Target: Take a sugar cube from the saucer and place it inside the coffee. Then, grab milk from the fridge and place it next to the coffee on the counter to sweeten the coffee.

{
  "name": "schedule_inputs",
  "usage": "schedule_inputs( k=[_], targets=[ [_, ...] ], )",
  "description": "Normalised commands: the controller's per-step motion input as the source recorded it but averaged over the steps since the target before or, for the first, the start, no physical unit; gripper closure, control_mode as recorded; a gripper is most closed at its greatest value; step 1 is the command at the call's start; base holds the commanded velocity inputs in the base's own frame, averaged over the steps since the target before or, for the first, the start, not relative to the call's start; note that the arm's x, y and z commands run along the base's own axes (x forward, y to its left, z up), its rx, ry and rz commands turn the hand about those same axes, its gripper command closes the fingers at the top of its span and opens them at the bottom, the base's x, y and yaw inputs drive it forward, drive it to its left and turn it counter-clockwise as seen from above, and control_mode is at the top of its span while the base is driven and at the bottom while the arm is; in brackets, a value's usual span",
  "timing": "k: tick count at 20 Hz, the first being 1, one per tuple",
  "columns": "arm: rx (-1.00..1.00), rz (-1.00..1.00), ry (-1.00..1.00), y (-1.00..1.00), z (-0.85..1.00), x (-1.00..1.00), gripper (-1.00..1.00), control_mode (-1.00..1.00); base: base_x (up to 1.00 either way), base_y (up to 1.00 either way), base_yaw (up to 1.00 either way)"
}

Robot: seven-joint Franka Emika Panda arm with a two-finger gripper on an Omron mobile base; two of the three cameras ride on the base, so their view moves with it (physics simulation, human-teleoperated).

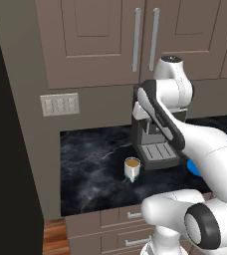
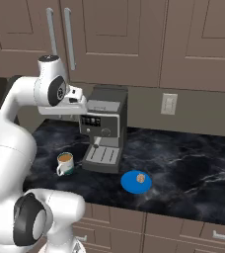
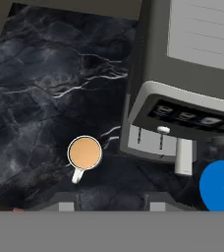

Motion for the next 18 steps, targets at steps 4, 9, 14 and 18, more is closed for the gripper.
schedule_inputs(
  k=[4,9,14,18],
  targets=[
    [0.0,0.0,0.0,-0.1,-0.06,-0.13,-1.0,-1.0,0.0,0.0,0.0],
    [0.0,0.0,-0.13,-0.19,-0.18,-0.55,-1.0,-1.0,0.0,0.0,0.0],
    [0.01,-0.02,-0.12,-0.31,-0.05,-0.76,-1.0,-1.0,0.0,0.0,0.0],
    [0.04,-0.12,-0.21,-0.55,-0.23,-0.43,-1.0,-1.0,0.0,0.0,0.0]
  ],
)
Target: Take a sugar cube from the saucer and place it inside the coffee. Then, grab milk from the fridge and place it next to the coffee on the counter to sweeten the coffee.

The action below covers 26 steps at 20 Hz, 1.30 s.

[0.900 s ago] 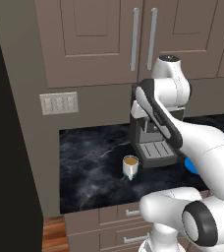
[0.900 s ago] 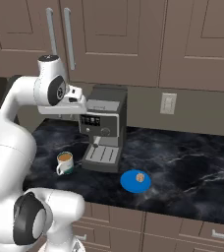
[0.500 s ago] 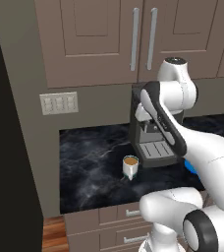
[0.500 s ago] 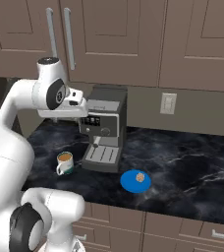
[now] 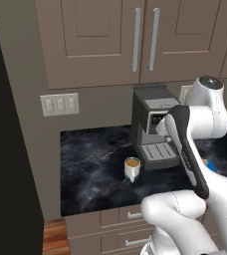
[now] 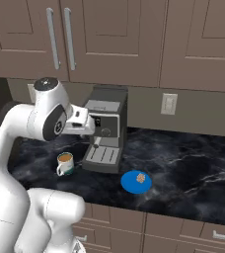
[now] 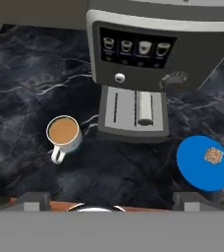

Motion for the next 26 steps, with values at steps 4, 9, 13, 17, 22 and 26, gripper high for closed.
schedule_inputs(
  k=[4,9,13,17,22,26],
  targets=[
    [0.05,-0.19,-0.09,-0.7,-0.2,-0.21,-1.0,-1.0,0.0,0.0,0.0],
    [0.08,-0.22,0.0,-0.85,-0.24,-0.02,-1.0,-1.0,0.0,0.0,0.0],
    [0.11,-0.22,0.0,-0.81,-0.27,0.0,-1.0,-1.0,0.0,0.0,0.0],
    [0.13,-0.14,0.01,-0.62,-0.21,0.0,-1.0,-1.0,0.0,0.0,0.0],
    [0.12,-0.04,0.04,-0.47,-0.34,0.0,-1.0,-1.0,0.0,0.0,0.0],
    [0.06,0.0,0.15,-0.3,-0.41,0.12,-1.0,-1.0,0.0,0.0,0.0]
  ],
)
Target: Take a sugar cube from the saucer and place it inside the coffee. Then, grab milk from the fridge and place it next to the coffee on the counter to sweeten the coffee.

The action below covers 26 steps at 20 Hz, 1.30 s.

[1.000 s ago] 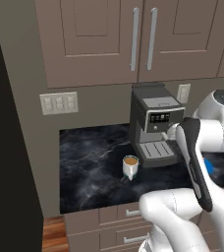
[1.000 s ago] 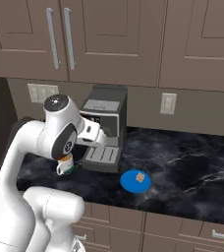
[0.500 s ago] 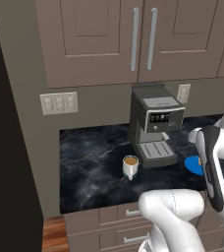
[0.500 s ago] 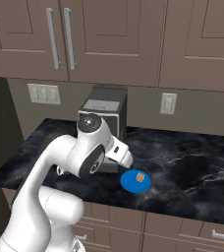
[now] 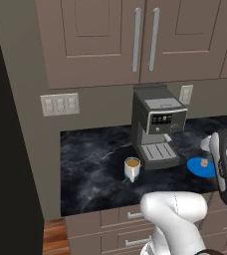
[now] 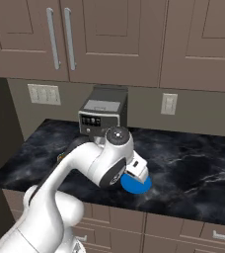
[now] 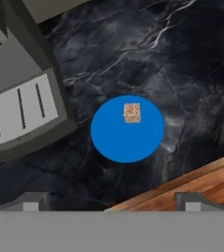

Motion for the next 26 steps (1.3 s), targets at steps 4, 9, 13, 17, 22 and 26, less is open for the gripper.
schedule_inputs(
  k=[4,9,13,17,22,26],
  targets=[
    [0.01,0.0,0.19,-0.24,-0.34,0.28,-1.0,-1.0,0.0,0.0,0.0],
    [0.0,0.0,0.14,-0.16,-0.31,0.3,-1.0,-1.0,0.0,0.0,0.0],
    [0.0,0.0,0.0,-0.03,-0.35,0.14,-1.0,-1.0,0.0,0.0,0.0],
    [0.0,0.0,-0.01,-0.05,-0.25,0.05,-1.0,-1.0,0.0,0.0,0.0],
    [0.0,0.01,-0.02,-0.01,-0.28,0.05,-1.0,-1.0,0.0,0.0,0.0],
    [0.0,0.03,0.0,0.0,-0.18,0.14,-1.0,-1.0,0.0,0.0,0.0]
  ],
)
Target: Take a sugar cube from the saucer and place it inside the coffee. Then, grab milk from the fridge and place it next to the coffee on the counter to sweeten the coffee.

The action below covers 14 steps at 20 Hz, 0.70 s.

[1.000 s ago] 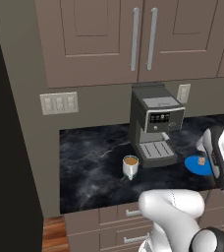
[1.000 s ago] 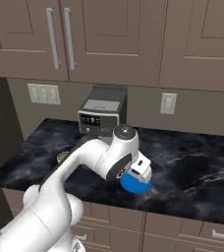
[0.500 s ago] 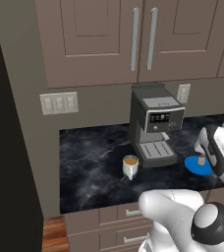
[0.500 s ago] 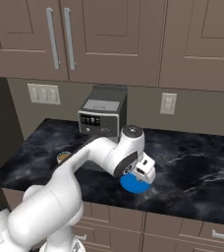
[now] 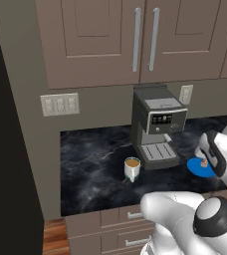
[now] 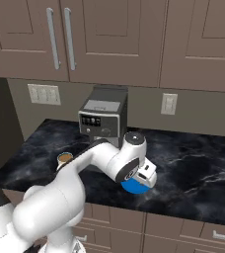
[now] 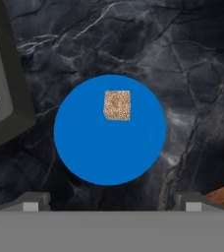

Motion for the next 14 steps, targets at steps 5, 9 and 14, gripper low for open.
schedule_inputs(
  k=[5,9,14],
  targets=[
    [0.0,0.04,-0.01,-0.05,-0.15,0.17,-1.0,-1.0,0.0,0.0,0.0],
    [0.0,0.04,0.0,-0.17,-0.13,0.14,-1.0,-1.0,0.0,0.0,0.0],
    [0.0,0.04,0.0,-0.16,-0.11,0.12,-1.0,-1.0,0.0,0.0,0.0]
  ],
)
